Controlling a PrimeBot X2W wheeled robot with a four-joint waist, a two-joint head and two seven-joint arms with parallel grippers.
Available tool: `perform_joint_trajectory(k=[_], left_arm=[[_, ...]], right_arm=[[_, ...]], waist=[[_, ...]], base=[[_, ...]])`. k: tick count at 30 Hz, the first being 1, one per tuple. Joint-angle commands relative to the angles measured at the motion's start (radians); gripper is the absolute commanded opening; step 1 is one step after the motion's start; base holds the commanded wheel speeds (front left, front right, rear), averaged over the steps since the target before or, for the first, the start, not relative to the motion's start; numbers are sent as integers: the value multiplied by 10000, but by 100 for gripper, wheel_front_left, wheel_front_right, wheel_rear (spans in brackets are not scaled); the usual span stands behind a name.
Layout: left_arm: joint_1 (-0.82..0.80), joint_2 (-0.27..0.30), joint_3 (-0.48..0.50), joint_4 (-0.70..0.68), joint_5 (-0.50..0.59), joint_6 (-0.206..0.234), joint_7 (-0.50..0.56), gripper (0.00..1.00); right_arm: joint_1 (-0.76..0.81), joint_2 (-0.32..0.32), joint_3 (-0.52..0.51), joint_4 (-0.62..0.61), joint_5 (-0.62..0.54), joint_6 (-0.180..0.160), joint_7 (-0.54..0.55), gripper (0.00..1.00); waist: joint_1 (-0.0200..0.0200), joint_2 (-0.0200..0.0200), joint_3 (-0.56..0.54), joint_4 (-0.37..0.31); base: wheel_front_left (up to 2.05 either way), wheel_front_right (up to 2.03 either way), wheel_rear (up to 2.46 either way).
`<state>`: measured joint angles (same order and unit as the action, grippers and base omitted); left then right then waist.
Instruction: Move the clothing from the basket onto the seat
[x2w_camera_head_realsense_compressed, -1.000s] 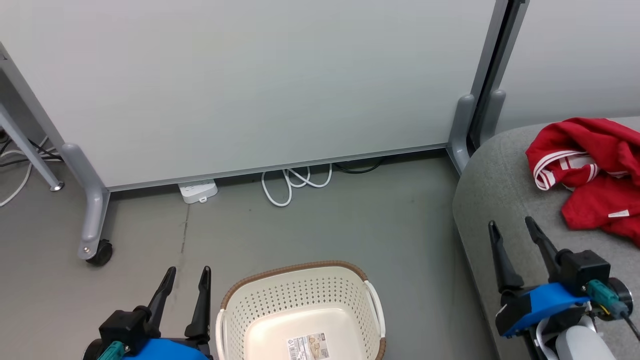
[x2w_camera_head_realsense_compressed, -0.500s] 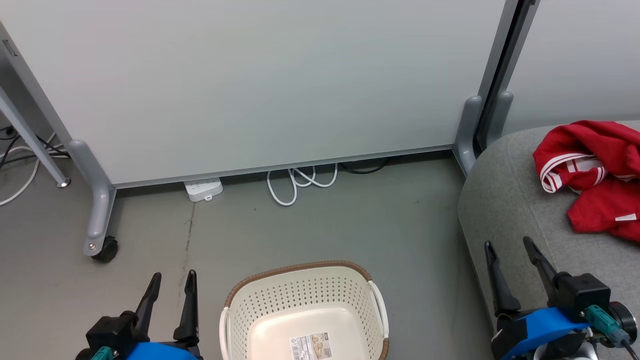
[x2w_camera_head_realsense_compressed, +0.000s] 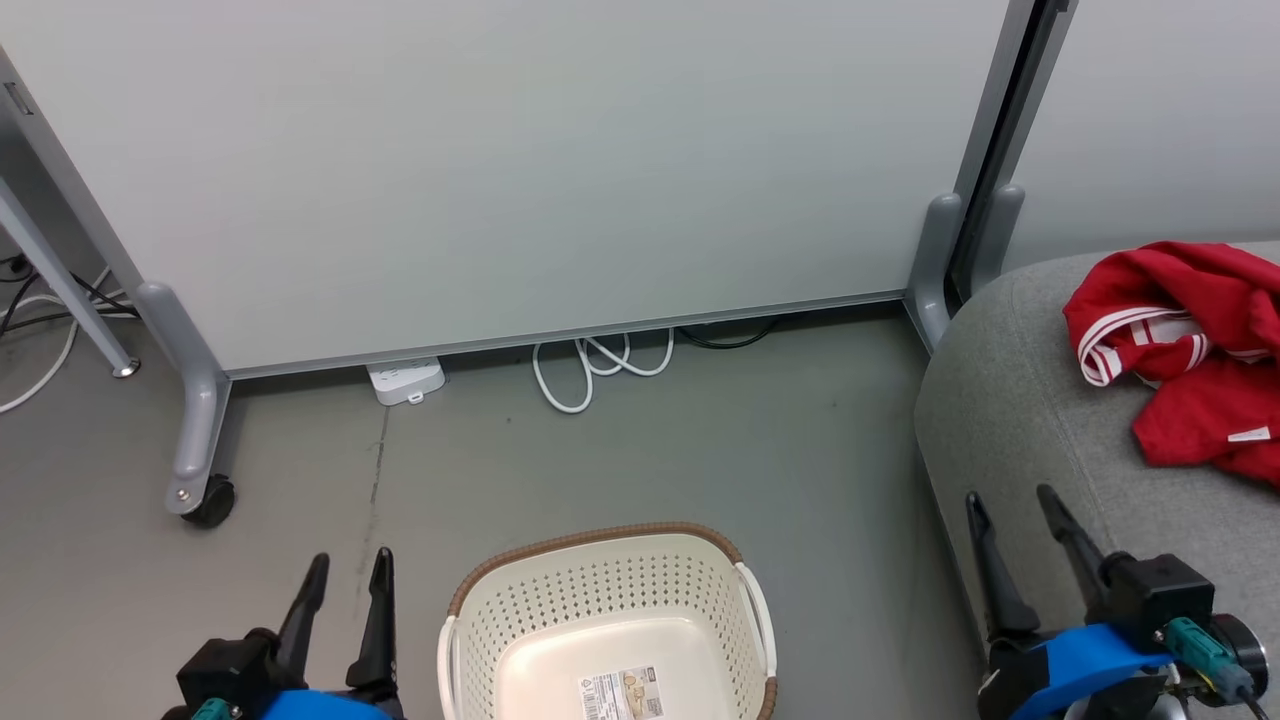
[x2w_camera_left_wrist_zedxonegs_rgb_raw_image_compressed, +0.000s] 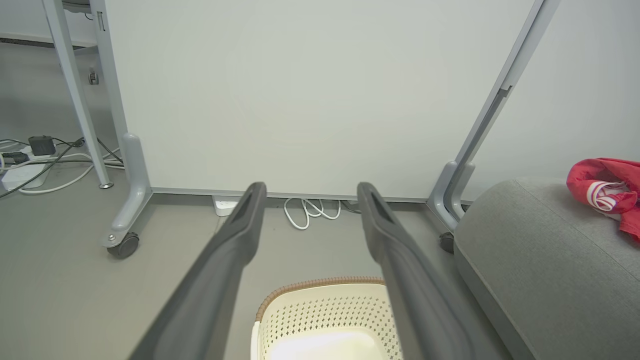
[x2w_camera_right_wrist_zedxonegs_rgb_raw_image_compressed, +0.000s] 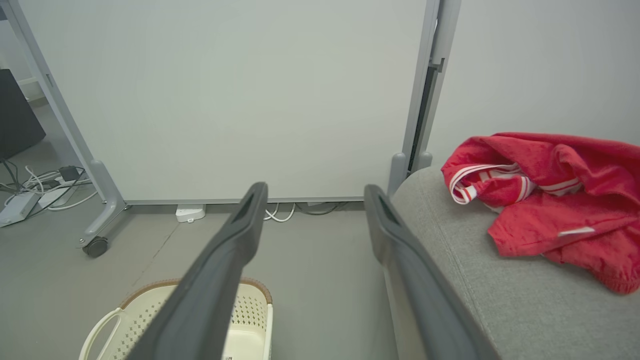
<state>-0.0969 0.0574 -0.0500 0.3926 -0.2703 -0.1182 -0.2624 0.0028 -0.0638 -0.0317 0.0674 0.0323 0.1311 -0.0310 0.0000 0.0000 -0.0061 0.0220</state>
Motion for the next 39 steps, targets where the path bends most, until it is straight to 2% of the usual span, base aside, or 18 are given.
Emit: perform_joint_trajectory(k=[1,10,16,39], left_arm=[[-1,-15,8,45,-16,3,17,0],[449,-170,1,793,-130,6,117,0],[376,-158,175,576,-1418,-7,483,0],[200,-123,598,-37,-4848,-49,1412,0]], right_arm=[[-2,0,-6,66,16,0,0,0],[73,9,-22,932,148,0,78,0],[-60,21,-115,1017,1668,0,224,0],[-398,55,-311,1211,5706,-1,564,0]], waist=[[0,0,0,0],[1,0,0,-3],[1,0,5,-15],[0,0,21,-54]], base=[[0,0,0],[0,0,0],[0,0,0],[0,0,0]])
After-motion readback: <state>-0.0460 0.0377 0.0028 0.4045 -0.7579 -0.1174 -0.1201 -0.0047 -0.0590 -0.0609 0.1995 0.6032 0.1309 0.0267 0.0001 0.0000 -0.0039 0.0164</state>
